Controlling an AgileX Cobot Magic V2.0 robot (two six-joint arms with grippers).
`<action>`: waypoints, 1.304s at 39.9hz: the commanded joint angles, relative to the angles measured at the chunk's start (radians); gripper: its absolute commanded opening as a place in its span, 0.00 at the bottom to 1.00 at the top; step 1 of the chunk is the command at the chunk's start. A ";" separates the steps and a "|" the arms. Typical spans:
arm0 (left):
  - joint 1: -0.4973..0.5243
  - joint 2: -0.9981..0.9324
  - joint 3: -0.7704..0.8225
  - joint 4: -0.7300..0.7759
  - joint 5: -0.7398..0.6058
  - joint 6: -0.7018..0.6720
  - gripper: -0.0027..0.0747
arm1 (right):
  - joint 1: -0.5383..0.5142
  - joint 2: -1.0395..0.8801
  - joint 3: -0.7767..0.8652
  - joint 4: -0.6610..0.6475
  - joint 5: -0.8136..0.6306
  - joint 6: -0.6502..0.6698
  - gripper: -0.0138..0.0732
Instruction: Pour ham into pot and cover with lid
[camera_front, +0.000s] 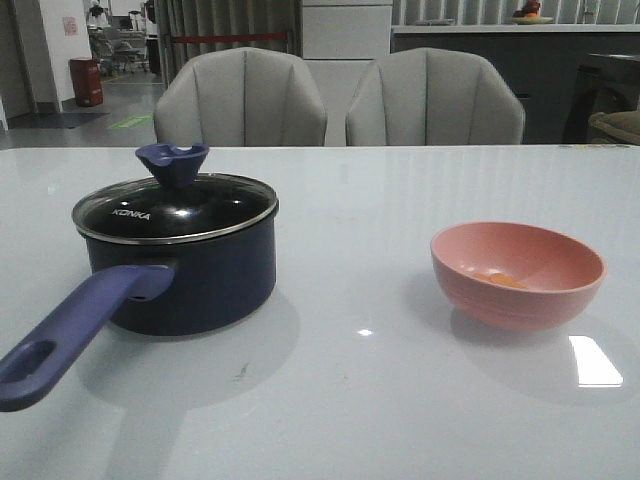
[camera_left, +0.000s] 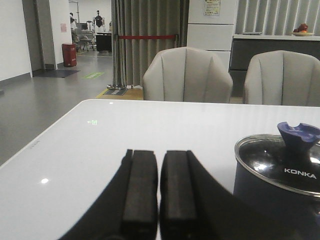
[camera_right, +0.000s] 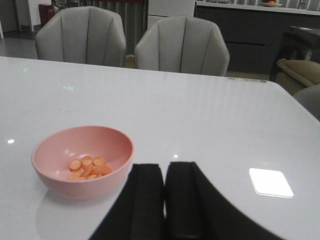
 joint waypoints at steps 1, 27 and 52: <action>0.004 -0.018 0.022 -0.007 -0.081 -0.006 0.19 | -0.003 -0.014 -0.005 -0.012 -0.083 -0.002 0.35; 0.004 -0.018 0.022 -0.007 -0.095 -0.006 0.19 | -0.003 -0.014 -0.005 -0.012 -0.083 -0.002 0.35; 0.004 0.133 -0.271 -0.008 -0.051 -0.006 0.19 | -0.003 -0.014 -0.005 -0.011 -0.083 -0.002 0.35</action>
